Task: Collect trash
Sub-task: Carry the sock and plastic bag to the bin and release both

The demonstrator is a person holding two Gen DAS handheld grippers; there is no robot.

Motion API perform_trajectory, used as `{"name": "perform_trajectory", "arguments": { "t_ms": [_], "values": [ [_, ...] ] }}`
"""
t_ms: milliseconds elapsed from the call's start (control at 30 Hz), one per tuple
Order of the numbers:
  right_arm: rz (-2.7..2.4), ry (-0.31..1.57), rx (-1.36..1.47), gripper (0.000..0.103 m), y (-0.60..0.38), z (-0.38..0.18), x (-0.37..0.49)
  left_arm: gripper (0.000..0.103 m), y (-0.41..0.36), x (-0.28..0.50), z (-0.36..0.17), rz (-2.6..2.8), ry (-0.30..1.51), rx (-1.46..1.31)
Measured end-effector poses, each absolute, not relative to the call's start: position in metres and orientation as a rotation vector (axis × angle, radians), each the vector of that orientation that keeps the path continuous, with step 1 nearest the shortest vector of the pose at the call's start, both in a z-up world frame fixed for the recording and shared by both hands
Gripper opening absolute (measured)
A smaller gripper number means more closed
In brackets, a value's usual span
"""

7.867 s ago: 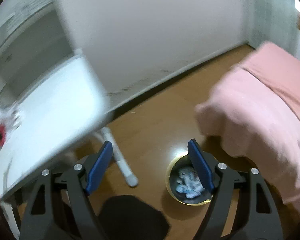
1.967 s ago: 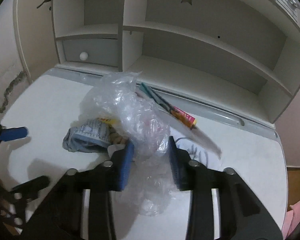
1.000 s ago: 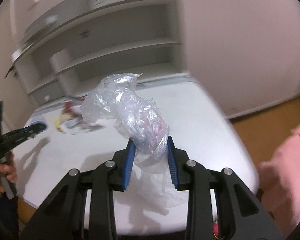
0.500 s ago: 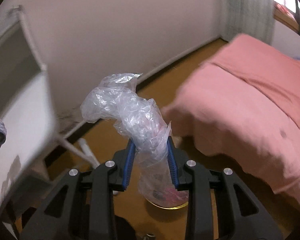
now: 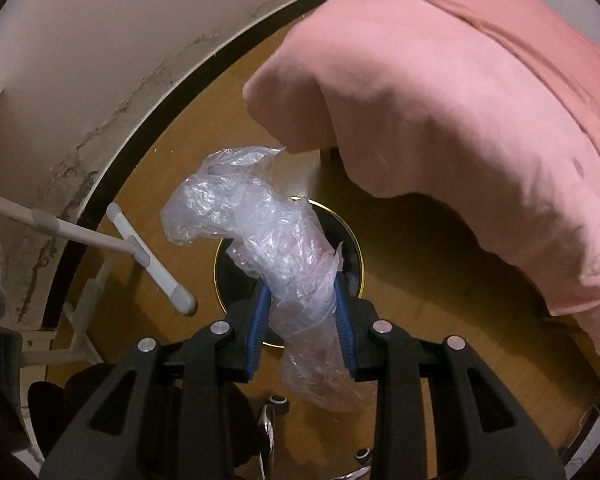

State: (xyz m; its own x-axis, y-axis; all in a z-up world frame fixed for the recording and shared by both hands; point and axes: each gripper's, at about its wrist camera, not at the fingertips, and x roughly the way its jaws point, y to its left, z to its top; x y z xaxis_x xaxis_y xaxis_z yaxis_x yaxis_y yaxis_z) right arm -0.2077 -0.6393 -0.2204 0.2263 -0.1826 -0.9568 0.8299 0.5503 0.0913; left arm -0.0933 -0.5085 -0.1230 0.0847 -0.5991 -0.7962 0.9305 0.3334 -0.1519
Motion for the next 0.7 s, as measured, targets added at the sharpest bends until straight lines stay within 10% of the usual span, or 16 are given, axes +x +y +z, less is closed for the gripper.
{"name": "perform_trajectory", "arguments": {
  "t_ms": [533, 700],
  "values": [
    [-0.752, 1.119, 0.722, 0.033, -0.641, -0.222, -0.202, 0.023, -0.519, -0.093, -0.134, -1.197, 0.929, 0.459],
    [-0.753, 1.090, 0.723, 0.057, -0.642, -0.217, -0.202, 0.023, -0.517, -0.094, -0.133, -1.195, 0.932, 0.466]
  ]
}}
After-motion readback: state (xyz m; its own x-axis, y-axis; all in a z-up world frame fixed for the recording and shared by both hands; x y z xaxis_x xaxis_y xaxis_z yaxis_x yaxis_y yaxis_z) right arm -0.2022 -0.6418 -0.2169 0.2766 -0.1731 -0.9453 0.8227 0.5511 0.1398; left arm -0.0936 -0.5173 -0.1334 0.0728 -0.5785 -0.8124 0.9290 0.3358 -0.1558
